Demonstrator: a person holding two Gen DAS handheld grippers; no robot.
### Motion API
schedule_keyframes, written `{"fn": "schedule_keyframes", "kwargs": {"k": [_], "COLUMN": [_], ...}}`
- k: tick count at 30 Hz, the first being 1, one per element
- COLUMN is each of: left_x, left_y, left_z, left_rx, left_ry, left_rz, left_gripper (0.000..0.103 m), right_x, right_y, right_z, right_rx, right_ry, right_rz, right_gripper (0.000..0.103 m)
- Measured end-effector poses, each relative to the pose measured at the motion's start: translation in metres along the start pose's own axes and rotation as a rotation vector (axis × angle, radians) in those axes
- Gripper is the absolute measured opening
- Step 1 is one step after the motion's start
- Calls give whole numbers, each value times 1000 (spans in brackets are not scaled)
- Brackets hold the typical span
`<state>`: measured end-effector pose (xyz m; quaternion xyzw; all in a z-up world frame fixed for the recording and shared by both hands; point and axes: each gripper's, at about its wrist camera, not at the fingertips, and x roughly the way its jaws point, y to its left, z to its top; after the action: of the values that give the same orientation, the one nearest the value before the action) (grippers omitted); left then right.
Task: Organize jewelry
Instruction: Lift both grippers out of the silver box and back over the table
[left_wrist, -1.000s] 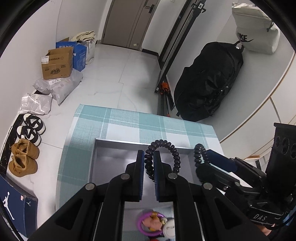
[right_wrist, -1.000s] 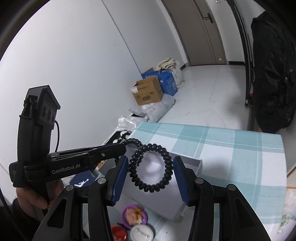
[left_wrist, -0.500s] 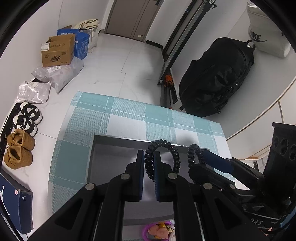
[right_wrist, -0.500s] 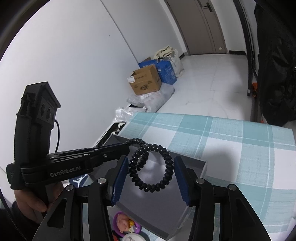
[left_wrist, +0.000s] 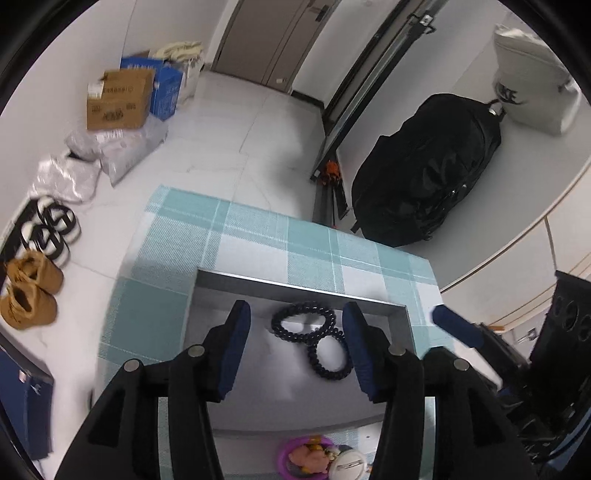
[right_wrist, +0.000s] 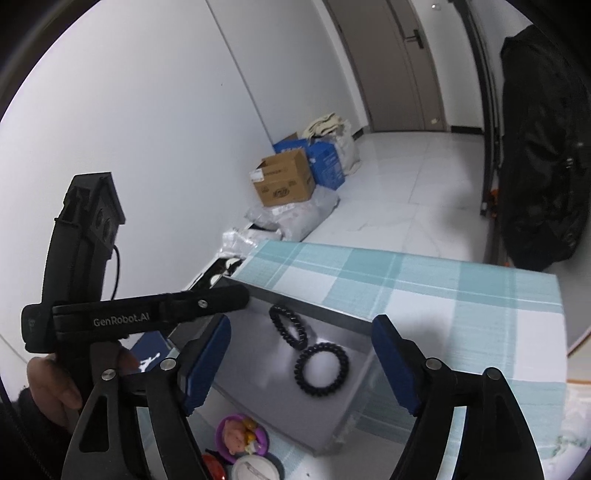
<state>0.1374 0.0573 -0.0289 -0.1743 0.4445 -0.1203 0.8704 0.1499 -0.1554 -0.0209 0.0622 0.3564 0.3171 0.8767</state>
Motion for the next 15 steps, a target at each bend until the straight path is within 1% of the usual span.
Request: {"fn": "schedule_keyframes", "kwargs": {"k": [3, 7, 12, 13, 15], "left_x": [-5, -14, -26, -28, -33], "left_y": [-3, -9, -20, -22, -22], "left_z": [-5, -14, -26, -29, -33], "left_rx": [23, 50, 128, 137, 141], "left_ry": [-18, -49, -88, -101, -111], "left_rz": [48, 83, 151, 160, 166], "left_gripper": [48, 49, 49, 50, 55], "right_x": [-11, -22, -37, -41, -47], "right_y": [0, 2, 8, 9, 12], "right_z": [-5, -11, -20, -21, -26], "right_rx": [-4, -2, -10, -9, -9], "right_ry": [-15, -21, -44, -49, -58], "right_rz": [-28, -50, -60, -59, -60], "right_gripper": [85, 87, 92, 95, 97]}}
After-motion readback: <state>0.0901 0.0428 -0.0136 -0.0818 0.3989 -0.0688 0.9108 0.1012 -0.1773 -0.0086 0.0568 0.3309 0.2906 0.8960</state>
